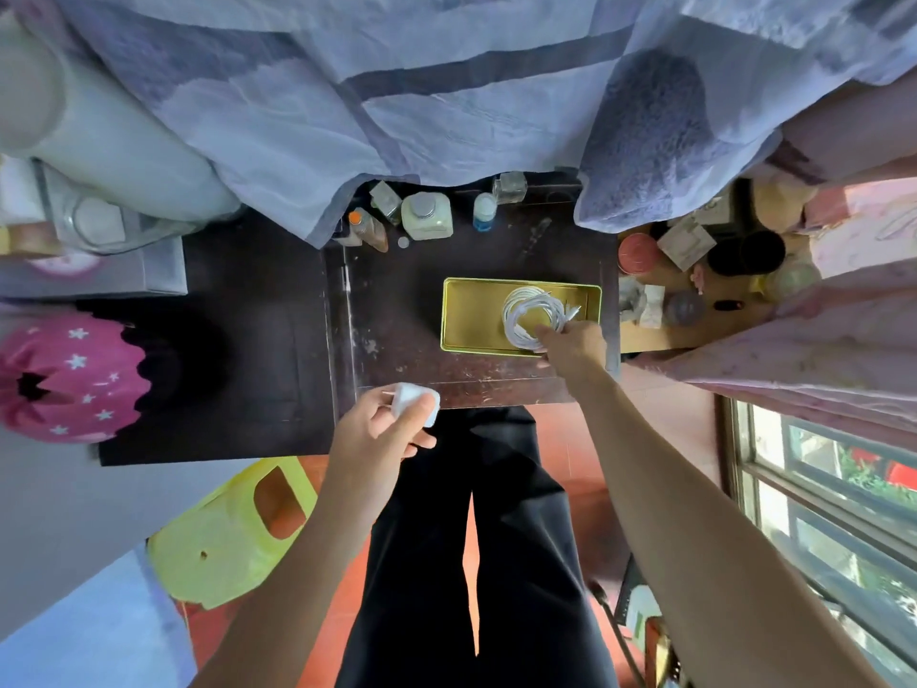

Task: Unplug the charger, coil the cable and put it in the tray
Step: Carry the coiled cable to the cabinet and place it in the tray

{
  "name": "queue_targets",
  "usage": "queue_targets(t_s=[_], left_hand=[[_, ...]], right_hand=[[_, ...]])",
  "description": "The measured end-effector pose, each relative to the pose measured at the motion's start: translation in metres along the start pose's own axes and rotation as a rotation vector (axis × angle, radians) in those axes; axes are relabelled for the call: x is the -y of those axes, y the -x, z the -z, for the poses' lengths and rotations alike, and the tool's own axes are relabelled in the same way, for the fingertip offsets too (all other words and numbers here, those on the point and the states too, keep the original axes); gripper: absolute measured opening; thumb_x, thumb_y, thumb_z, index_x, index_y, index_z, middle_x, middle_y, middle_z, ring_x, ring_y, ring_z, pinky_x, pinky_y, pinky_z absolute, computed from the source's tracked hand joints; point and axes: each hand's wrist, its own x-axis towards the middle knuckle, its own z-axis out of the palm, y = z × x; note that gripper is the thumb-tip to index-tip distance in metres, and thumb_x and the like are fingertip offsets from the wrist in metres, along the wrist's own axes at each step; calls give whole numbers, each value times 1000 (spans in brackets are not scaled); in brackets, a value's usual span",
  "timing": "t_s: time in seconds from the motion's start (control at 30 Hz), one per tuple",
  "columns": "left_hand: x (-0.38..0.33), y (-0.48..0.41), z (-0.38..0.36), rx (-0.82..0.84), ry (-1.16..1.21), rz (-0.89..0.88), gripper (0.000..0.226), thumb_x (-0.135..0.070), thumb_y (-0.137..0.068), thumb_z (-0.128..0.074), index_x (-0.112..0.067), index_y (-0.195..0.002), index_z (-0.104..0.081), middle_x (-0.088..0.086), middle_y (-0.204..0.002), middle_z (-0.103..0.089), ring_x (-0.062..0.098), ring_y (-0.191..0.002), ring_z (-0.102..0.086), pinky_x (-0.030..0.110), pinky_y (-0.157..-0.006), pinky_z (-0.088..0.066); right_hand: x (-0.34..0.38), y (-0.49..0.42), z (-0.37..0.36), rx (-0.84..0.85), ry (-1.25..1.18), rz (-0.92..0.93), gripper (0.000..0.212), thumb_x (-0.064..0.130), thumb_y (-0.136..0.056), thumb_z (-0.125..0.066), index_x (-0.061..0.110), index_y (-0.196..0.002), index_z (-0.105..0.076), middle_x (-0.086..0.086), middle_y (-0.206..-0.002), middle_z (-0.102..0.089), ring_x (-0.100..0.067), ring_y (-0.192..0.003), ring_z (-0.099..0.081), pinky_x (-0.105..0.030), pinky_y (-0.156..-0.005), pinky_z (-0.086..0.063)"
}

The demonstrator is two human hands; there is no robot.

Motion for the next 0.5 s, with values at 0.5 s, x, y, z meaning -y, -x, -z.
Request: queue_targets(t_s=[0.5], left_hand=[[10, -20, -3, -15, 19, 62, 45, -52, -73, -71, -24, -107, -69, -3, -87, -80, 9, -72, -77, 23, -69, -55]], right_hand=[[19, -4, 0, -196, 574, 281, 42, 47, -93, -63, 11, -109, -78, -17, -110, -78, -40, -98, -72, -38, -78, -54]])
